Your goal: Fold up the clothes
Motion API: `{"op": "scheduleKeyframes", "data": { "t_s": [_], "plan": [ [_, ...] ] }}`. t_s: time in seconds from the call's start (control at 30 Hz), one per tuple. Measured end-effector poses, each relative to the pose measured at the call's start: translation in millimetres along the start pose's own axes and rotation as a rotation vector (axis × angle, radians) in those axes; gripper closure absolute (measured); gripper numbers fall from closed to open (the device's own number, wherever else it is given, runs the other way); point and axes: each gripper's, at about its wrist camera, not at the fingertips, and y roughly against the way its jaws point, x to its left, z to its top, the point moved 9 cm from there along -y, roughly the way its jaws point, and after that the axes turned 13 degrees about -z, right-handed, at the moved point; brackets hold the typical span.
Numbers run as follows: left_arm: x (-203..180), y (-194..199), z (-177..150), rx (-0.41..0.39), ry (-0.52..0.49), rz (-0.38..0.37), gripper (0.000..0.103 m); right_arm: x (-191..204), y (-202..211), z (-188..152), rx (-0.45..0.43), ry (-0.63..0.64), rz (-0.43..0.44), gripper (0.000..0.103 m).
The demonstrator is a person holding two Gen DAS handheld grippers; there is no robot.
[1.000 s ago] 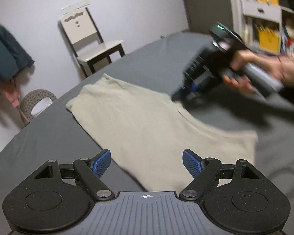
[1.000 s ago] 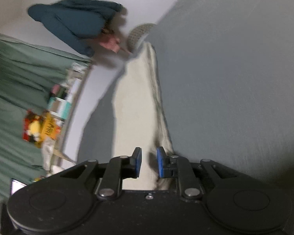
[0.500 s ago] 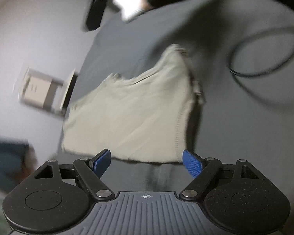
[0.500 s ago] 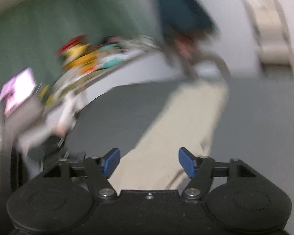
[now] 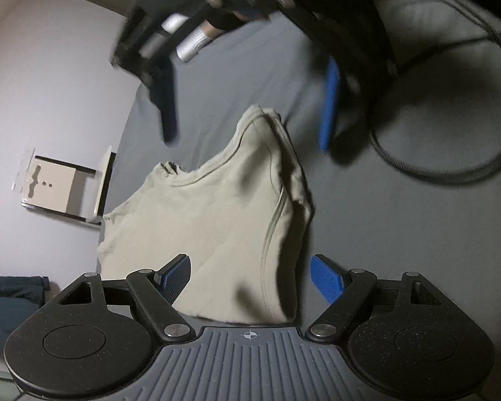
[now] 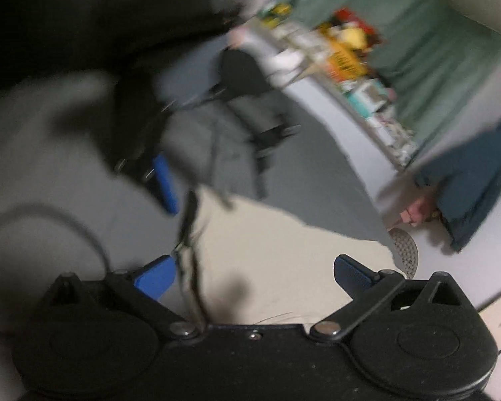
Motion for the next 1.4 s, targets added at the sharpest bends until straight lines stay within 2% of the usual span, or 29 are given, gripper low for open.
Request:
{"op": "scheduleKeyframes", "data": {
  "t_s": [0.13, 0.2, 0.27, 0.33, 0.37, 0.43, 0.47, 0.6, 0.87, 0.97, 1.03, 1.1, 1.17, 1.23, 1.3, 1.4],
  "plan": [
    [-3.0, 2.6, 5.1, -0.025, 0.025, 0.006, 0.022, 32.0, -17.5, -0.6, 0.068, 0.163, -0.015, 0.007],
    [-4.4, 5.1, 8.3, -0.040, 0.064, 0.009, 0.022, 33.7, -19.7, -1.6, 0.088, 0.154, -0.038, 0.007],
    [-4.2, 5.2, 10.8, -0.051, 0.097, 0.005, 0.022, 32.3, -23.7, 0.4, 0.110, 0.135, -0.064, 0.013],
    [-8.2, 7.0, 14.6, -0.053, 0.101, 0.010, 0.022, 32.3, -27.1, 1.3, 0.127, 0.141, -0.097, 0.034],
    [-8.9, 6.2, 14.9, -0.048, 0.095, 0.016, 0.022, 33.9, -29.6, 1.2, 0.131, 0.156, -0.111, 0.039],
    [-11.0, 2.8, 15.4, -0.030, 0.081, 0.044, 0.022, 35.0, -31.8, 1.5, 0.133, 0.184, -0.132, 0.070],
    [-10.2, 0.5, 14.7, -0.018, 0.084, 0.060, 0.022, 32.0, -30.5, 2.8, 0.129, 0.179, -0.136, 0.073],
    [-4.5, -6.6, 14.1, 0.015, 0.103, 0.115, 0.022, 12.6, -21.6, 10.4, 0.118, 0.077, -0.132, 0.073],
    [-0.9, -15.1, 26.7, 0.009, 0.077, 0.142, 0.022, -5.6, -15.6, 7.0, 0.138, -0.050, -0.097, 0.072],
    [-5.6, -18.0, 30.3, 0.009, 0.015, 0.160, 0.022, -10.7, -10.2, 9.5, 0.116, -0.077, -0.081, 0.066],
    [-9.6, -19.6, 32.4, 0.010, -0.028, 0.173, 0.022, -14.2, -6.6, 11.3, 0.101, -0.094, -0.070, 0.059],
    [-11.6, -19.8, 32.3, 0.001, -0.029, 0.179, 0.023, -18.9, -2.6, 12.5, 0.087, -0.105, -0.080, 0.058],
    [-9.7, -19.3, 30.7, -0.005, 0.012, 0.168, 0.023, -23.0, -1.7, 11.5, 0.085, -0.120, -0.082, 0.058],
    [-8.7, -18.4, 28.2, -0.007, 0.050, 0.148, 0.039, -26.5, -1.2, 9.6, 0.084, -0.131, -0.080, 0.058],
    [-11.1, -18.8, 25.3, 0.002, 0.056, 0.136, 0.062, -27.1, 0.9, 9.3, 0.076, -0.135, -0.073, 0.058],
    [-12.5, -17.5, 20.7, 0.004, 0.099, 0.111, 0.075, -28.0, 4.6, 11.1, 0.060, -0.158, -0.053, 0.053]
  ]
}}
